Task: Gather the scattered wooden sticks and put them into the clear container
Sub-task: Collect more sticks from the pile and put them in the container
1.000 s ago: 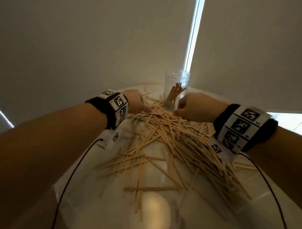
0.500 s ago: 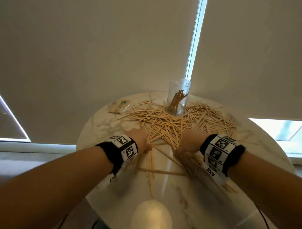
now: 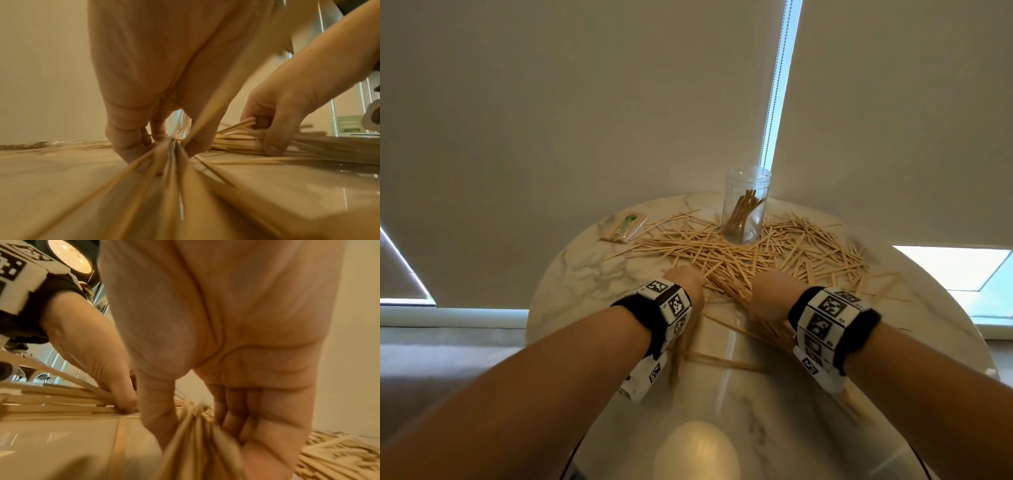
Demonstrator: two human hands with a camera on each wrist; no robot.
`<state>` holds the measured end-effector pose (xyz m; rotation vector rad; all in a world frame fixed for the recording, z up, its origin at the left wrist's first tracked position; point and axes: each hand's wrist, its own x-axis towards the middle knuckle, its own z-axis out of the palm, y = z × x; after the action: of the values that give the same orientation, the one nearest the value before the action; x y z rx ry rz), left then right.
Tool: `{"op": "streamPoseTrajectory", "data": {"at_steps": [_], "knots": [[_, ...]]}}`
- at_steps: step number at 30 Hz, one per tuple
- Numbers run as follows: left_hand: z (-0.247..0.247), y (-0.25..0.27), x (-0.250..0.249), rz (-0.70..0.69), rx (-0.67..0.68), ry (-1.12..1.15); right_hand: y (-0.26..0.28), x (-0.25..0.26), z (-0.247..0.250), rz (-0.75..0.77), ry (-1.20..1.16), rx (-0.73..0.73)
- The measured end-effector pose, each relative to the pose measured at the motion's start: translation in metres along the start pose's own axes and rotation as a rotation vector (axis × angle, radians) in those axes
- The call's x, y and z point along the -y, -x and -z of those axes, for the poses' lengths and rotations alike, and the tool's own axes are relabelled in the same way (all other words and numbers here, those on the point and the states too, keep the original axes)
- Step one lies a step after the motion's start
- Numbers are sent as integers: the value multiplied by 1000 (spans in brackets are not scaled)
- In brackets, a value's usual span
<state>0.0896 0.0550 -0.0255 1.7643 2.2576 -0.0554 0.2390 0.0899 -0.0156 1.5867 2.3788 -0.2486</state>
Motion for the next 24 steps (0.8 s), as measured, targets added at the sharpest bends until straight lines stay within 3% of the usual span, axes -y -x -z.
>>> {"op": "streamPoseTrajectory", "data": {"at_steps": [10,17,24], "knots": [[11,-6,6,-1,10,54,7,-27,11,-16,-211,-113],[15,-33,9,75,-124,927,23,-38,32,6,-586,-210],[17,-33,-18,-62,-157,1256,24,-35,44,68,-793,-378]]}}
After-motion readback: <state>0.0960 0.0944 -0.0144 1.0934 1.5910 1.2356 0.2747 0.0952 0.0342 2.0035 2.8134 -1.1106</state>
